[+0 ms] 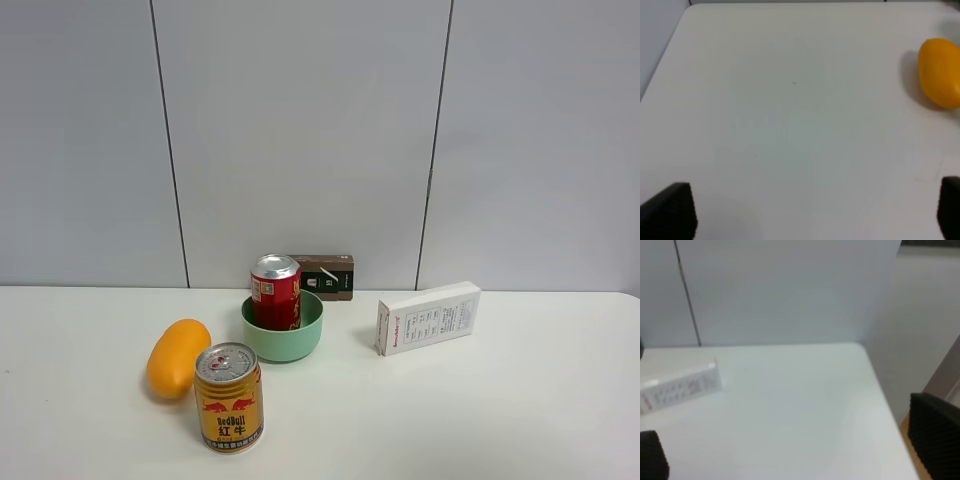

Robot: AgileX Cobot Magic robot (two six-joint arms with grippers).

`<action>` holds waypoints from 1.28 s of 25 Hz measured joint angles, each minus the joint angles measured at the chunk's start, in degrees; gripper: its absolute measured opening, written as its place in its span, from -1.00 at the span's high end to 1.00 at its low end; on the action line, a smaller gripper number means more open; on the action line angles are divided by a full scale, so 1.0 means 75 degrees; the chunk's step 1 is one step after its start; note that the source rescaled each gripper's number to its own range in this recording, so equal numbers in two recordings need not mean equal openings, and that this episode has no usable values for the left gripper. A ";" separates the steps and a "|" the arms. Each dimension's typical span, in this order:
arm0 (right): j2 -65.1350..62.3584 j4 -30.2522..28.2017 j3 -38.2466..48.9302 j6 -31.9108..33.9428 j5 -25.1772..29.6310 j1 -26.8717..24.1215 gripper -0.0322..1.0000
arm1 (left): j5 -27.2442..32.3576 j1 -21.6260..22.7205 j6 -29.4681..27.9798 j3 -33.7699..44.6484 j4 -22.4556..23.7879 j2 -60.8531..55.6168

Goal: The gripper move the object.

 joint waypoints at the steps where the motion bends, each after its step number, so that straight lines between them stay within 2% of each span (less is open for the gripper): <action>1: -0.0303 0.0104 0.0280 0.0000 0.0045 0.0000 -1.00 | 0.0000 0.0000 0.0000 0.0000 0.0000 0.0000; 6: -0.1472 0.0864 0.1544 0.0013 0.0191 0.0000 -1.00 | 0.0000 0.0000 0.0000 0.0000 0.0000 0.0000; 18: -0.2682 0.0626 0.2786 0.0013 0.0724 0.0000 -1.00 | 0.0000 0.0000 0.0008 0.0000 0.0000 0.0000; 26: -0.2683 0.0844 0.3580 0.0013 0.0662 0.0000 -1.00 | 0.0000 0.0000 -0.0005 0.0000 0.0000 0.0000; 32: -0.2706 0.0869 0.3599 0.0016 0.0638 0.0000 -1.00 | 0.0000 0.0000 0.0003 0.0000 0.0000 0.0000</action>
